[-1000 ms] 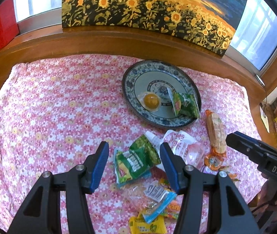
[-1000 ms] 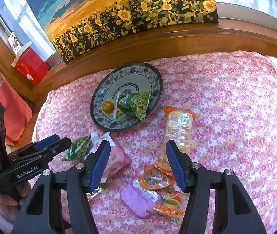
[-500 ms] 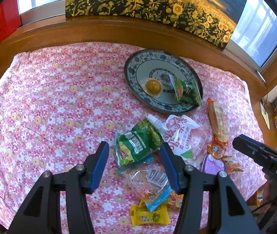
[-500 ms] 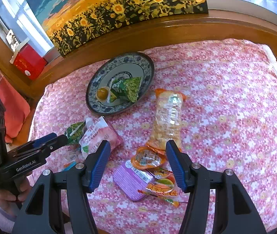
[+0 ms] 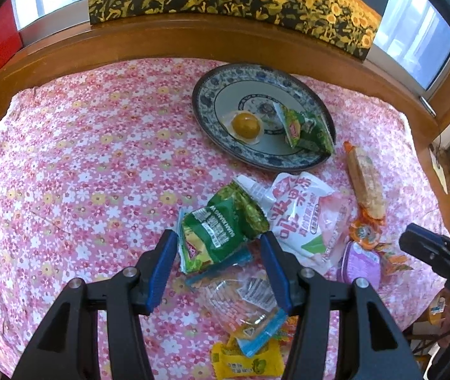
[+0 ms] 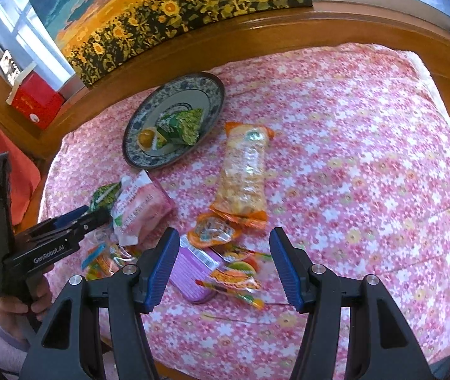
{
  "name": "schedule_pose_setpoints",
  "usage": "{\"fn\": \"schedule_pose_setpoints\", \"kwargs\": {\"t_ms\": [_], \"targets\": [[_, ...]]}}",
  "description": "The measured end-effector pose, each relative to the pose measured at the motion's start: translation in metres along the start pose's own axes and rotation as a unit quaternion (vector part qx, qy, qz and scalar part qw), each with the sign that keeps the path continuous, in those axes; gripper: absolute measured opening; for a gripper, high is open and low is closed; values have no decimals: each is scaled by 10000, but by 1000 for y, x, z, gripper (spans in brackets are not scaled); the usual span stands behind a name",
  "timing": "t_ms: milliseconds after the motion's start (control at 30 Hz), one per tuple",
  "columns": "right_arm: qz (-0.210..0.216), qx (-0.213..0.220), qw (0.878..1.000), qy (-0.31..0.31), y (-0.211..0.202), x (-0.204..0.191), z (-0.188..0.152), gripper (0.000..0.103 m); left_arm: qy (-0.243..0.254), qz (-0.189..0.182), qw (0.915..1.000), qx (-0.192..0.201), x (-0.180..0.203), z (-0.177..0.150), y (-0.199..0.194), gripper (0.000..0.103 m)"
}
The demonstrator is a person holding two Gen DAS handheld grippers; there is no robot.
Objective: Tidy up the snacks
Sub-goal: 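Grasp the green chip bag with the left tool while the right tool grasps the orange candy packet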
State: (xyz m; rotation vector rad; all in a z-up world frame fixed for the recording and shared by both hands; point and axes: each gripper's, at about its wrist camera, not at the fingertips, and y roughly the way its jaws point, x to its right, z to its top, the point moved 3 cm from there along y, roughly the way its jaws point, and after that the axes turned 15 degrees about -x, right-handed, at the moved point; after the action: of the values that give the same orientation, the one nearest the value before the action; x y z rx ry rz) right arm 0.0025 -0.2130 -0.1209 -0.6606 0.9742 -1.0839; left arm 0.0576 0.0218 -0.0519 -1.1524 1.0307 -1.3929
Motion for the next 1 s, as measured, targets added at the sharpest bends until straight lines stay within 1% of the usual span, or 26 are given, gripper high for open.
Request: {"fn": "schedule_pose_setpoints", "kwargs": {"t_ms": [133,400,567,733,867,933,967,1000], "targets": [[-98,-76,9999,51,1,5,-6,61,9,27,10000,83,-2,4,2,58],[-206,-289,9994,33,8,8,-16,61,29,-94,9998,175,-7,8,5,58],[-291,-419,9987,51,14,9,-19,61,90,-116,9998,133,-7,13,13,58],[-276,-443,9985,174,17,13,-20,61,139,-124,9997,141,-6,14,17,58],[-155,-422,9985,322,21,16,-18,60,134,-191,9996,144,-8,13,17,58],[-61,-407,9984,376,22,18,-17,54,133,-217,9996,152,-8,13,17,57],[4,-407,9983,408,23,19,-16,47,137,-221,9995,159,-9,12,17,56],[29,-412,9982,437,23,20,-15,42,142,-222,9995,170,-9,12,16,56]]}}
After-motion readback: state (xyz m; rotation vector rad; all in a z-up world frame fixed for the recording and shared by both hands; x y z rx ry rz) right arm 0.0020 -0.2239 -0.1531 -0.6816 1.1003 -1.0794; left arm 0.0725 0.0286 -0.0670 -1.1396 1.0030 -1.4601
